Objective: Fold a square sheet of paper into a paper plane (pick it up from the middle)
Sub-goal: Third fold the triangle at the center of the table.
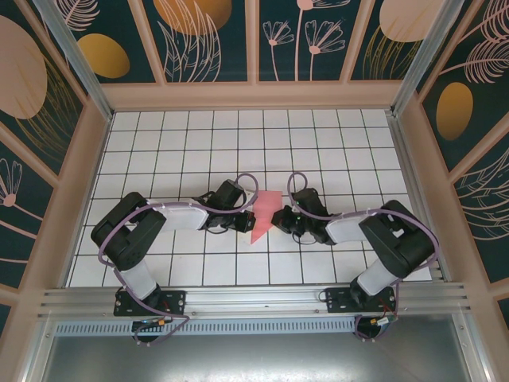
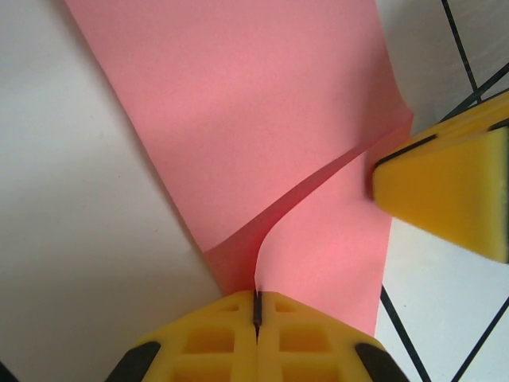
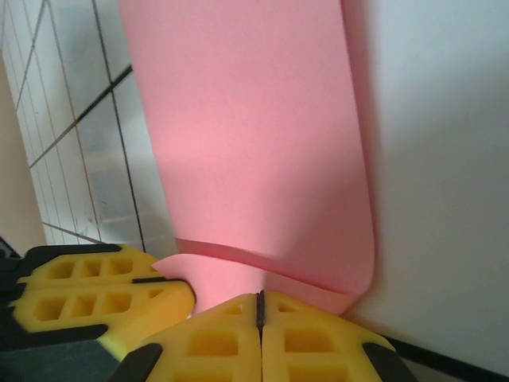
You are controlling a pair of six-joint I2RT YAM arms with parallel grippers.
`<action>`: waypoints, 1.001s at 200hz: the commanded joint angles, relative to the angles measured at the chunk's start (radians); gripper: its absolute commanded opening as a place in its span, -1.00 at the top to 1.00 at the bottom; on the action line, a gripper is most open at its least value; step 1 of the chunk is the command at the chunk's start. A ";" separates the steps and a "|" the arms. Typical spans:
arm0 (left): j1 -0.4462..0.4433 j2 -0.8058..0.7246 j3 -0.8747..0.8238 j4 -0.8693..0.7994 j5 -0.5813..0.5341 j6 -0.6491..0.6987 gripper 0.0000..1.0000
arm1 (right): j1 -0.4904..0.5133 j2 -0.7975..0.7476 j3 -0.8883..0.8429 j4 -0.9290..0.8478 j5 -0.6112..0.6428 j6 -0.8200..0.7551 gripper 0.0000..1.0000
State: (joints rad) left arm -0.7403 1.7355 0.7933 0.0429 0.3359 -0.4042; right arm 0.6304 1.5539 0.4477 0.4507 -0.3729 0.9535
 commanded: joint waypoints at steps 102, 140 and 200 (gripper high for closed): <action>0.000 0.041 0.010 -0.091 -0.031 0.028 1.00 | -0.076 0.047 0.000 -0.006 -0.016 -0.060 0.86; 0.000 0.039 0.009 -0.098 -0.032 0.031 1.00 | -0.078 0.001 0.019 -0.050 -0.042 -0.050 0.85; 0.000 0.034 0.006 -0.101 -0.034 0.030 1.00 | -0.142 -0.078 0.043 -0.077 -0.086 -0.087 0.84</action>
State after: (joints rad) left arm -0.7406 1.7397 0.8062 0.0208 0.3351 -0.3943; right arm 0.5068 1.4746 0.4797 0.3771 -0.4217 0.8940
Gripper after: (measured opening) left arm 0.068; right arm 0.084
